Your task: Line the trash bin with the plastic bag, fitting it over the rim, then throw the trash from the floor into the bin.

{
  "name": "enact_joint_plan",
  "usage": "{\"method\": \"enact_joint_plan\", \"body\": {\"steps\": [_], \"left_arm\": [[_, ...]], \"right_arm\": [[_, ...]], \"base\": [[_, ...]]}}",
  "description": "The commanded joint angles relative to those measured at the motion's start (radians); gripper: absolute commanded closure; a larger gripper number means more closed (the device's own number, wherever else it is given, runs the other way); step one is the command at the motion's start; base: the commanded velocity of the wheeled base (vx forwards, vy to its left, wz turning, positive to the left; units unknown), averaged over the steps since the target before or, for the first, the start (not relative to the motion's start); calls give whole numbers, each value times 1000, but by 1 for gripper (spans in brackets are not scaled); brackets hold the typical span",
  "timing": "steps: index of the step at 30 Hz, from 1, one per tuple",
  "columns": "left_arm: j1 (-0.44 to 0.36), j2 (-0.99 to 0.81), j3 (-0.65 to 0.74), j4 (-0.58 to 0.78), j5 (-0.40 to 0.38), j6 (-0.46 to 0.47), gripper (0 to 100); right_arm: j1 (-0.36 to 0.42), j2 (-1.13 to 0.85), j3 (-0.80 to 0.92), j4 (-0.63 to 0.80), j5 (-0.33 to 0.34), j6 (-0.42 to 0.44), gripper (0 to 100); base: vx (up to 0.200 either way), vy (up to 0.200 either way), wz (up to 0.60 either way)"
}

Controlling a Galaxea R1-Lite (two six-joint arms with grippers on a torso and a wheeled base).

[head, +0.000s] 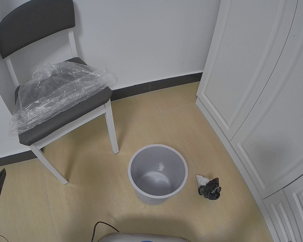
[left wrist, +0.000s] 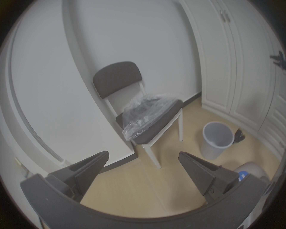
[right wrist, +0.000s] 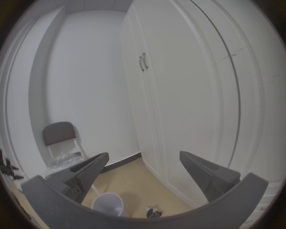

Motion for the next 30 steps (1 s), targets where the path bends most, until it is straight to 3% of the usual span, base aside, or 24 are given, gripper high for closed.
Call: {"method": "enact_joint_plan", "body": {"steps": [1, 8, 12, 16, 22, 23, 30], "left_arm": [[49, 342, -28, -115, 78, 119, 0], [97, 469, -36, -199, 89, 234, 0], [158, 561, -28, -285, 89, 326, 0], [160, 649, -19, -389, 89, 335, 0], [160, 803, -38, -526, 89, 335, 0], [164, 871, -51, -599, 90, 337, 0], [167, 1014, -122, -765, 149, 360, 0]], "right_arm": [[170, 254, -109, -85, -145, 35, 0], [166, 274, -109, -84, -138, 49, 0], [118, 259, -143, -82, -132, 63, 0], [65, 236, -151, -81, -114, 66, 0], [58, 208, -152, -76, -94, 66, 0], [58, 207, -154, -76, -92, 66, 0], [58, 222, -155, -76, -91, 66, 0]], "base": [[0, 0, 0], [0, 0, 0], [0, 0, 0], [0, 0, 0], [0, 0, 0], [0, 0, 0], [0, 0, 0]]}}
